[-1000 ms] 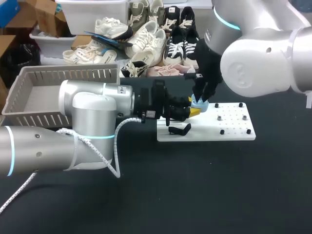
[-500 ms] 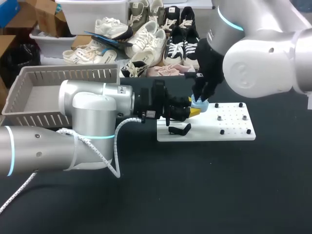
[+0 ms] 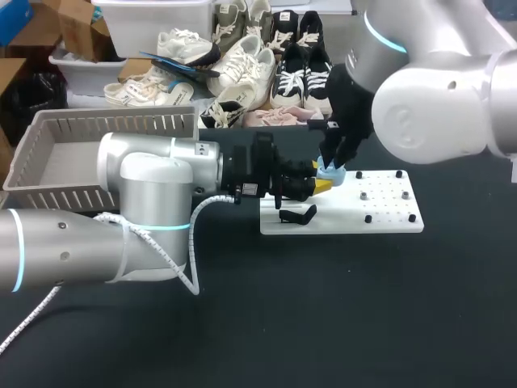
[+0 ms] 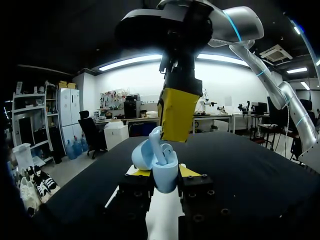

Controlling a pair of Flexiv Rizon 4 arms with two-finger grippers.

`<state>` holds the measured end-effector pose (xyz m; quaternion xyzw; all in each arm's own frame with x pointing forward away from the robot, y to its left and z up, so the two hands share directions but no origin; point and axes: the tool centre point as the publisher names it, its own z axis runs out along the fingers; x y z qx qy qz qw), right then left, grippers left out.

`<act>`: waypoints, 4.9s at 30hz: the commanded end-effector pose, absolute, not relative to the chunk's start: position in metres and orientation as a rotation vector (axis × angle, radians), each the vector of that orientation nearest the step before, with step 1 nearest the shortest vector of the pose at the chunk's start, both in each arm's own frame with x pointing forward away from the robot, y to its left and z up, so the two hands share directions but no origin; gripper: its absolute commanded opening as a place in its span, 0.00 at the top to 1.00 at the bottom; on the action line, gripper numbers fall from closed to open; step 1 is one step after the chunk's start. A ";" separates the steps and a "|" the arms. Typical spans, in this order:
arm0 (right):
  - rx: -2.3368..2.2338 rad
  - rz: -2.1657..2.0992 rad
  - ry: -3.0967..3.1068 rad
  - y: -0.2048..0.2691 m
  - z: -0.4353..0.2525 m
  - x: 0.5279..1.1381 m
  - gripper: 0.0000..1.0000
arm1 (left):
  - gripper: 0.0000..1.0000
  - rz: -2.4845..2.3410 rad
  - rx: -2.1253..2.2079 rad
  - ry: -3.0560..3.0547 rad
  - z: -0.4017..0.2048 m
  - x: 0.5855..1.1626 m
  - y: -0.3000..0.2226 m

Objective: Pick up each earbud case from the left stands, insert the matching earbuds, close the lid, and place the case in the box.

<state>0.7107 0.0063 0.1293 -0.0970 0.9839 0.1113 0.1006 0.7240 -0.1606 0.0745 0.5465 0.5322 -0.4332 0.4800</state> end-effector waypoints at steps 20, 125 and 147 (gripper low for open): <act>-0.330 0.380 2.833 0.003 0.129 0.705 1.00 | 1.00 -1.057 1.332 1.296 0.074 0.724 -0.160; -0.482 0.340 2.632 0.002 0.129 0.704 1.00 | 1.00 -1.057 1.332 1.296 0.074 0.724 -0.160; -0.491 0.274 2.586 0.003 0.127 0.705 1.00 | 1.00 -1.057 1.332 1.296 0.074 0.724 -0.160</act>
